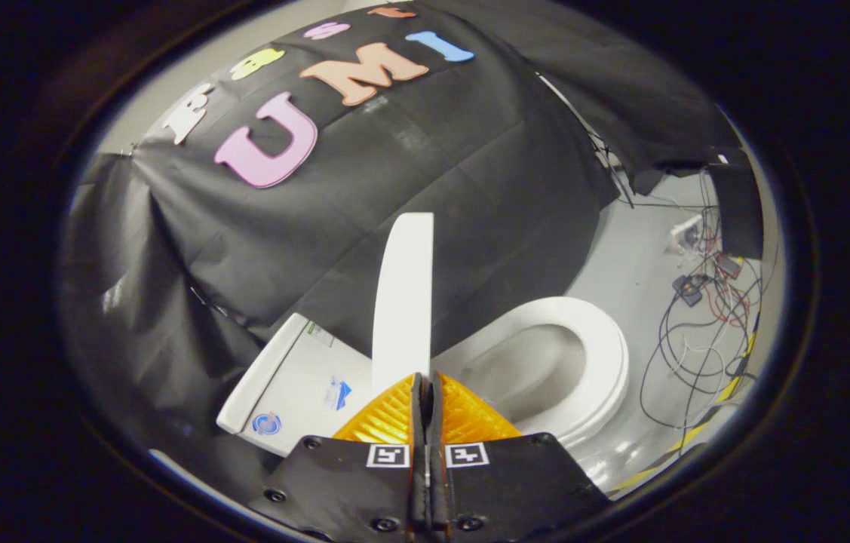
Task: Open the toilet lid.
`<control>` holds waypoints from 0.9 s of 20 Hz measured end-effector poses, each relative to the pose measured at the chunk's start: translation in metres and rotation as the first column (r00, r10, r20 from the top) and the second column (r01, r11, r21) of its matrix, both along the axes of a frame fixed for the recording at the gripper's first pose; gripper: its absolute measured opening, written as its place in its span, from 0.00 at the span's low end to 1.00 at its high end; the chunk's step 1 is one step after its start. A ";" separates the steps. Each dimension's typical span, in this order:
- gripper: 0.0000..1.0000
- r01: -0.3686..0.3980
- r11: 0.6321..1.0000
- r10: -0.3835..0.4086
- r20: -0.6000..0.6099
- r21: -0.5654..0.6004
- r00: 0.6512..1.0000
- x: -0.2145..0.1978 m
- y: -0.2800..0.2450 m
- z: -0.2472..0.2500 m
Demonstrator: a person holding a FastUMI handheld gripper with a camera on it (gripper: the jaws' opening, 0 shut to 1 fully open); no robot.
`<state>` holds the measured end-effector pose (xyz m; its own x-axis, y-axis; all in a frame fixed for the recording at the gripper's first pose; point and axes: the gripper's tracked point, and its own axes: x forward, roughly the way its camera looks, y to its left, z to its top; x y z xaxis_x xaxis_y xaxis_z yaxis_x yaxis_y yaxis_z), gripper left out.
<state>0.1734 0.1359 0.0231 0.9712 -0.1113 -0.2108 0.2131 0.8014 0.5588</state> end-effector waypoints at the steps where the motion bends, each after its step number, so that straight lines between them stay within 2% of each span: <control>1: 0.03 -0.008 1.000 0.009 0.007 -0.015 1.000 0.001 0.006 0.005; 10: 0.04 -0.070 0.984 0.077 0.038 -0.166 0.996 0.013 0.058 0.042; 18: 0.04 -0.137 0.957 0.155 0.055 -0.254 0.986 0.028 0.102 0.062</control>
